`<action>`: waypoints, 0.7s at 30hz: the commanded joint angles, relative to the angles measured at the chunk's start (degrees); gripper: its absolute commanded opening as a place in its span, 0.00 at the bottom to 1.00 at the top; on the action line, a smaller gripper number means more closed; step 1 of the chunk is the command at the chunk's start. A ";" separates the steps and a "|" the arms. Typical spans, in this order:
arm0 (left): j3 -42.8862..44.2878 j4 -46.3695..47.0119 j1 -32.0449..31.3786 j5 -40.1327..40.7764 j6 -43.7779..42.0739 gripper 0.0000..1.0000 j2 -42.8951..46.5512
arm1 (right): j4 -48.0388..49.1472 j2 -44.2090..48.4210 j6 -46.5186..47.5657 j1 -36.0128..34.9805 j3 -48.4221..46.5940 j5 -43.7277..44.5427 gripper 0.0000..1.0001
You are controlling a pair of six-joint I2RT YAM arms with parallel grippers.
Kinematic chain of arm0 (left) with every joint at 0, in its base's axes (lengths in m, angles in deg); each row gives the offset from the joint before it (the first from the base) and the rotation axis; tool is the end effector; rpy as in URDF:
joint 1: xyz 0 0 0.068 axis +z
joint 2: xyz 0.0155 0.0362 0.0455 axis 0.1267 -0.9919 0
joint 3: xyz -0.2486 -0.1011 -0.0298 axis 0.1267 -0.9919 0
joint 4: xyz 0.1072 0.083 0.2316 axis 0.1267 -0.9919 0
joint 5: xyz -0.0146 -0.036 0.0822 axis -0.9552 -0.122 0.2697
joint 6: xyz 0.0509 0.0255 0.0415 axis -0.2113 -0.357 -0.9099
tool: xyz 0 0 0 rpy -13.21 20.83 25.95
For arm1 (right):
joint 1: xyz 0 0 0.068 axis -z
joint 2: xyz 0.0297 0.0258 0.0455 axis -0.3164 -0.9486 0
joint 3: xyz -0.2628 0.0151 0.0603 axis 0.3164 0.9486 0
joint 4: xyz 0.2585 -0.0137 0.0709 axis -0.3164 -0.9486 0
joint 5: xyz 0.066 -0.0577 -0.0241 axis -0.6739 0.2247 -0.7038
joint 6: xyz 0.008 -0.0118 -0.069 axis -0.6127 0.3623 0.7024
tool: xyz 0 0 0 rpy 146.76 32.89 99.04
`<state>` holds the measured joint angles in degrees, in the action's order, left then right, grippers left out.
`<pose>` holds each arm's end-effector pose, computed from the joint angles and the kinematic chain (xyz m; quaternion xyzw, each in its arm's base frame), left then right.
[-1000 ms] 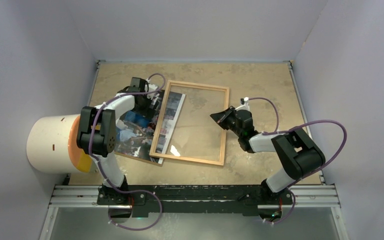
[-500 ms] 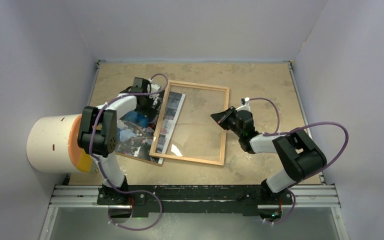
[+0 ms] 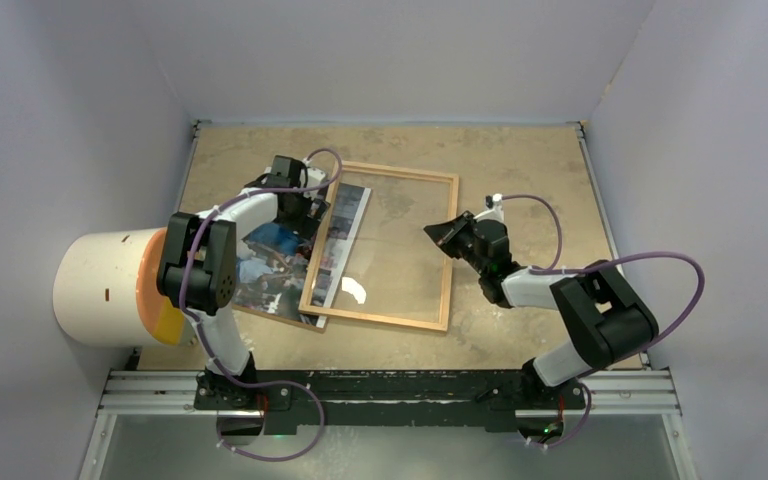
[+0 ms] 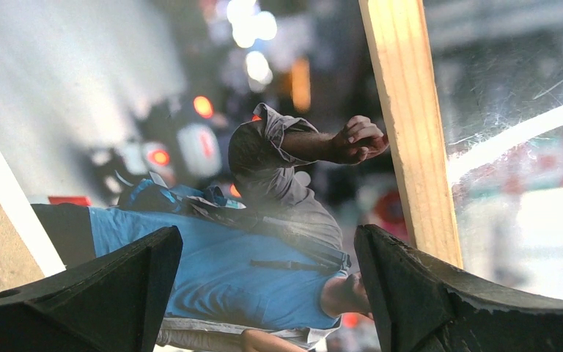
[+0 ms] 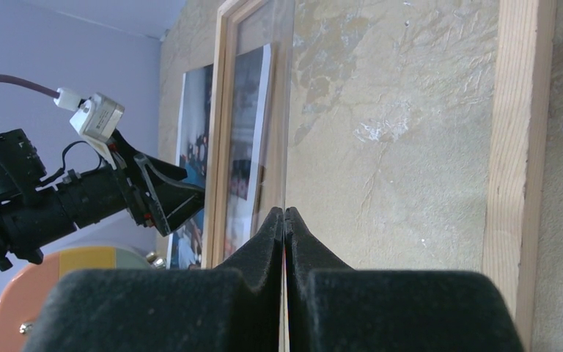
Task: Put the photo into the frame
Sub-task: Place the photo frame item in the photo frame.
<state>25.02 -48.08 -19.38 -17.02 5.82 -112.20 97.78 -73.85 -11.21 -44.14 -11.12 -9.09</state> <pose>0.3832 -0.0800 0.1446 0.2029 0.9463 0.0188 0.2511 0.2829 0.1366 0.1616 0.2244 0.7337 0.4388 0.4677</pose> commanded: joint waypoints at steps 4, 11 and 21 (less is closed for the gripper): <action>-1.07 -0.42 -0.99 0.47 -0.22 0.94 -0.96 | 0.50 1.38 1.33 0.29 -0.38 2.61 0.00; -1.61 -0.12 -2.02 0.25 -0.10 0.94 -1.32 | 5.47 -1.71 -0.82 0.27 -1.03 0.69 0.00; -3.60 0.82 -2.80 -1.82 -0.80 0.88 -0.97 | 12.16 -4.91 -1.01 0.20 -2.57 -3.73 0.00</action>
<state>24.04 -46.44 -20.91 -17.17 5.76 -111.98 103.28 -77.61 -11.91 -43.98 -11.27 -10.23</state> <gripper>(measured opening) 0.895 0.004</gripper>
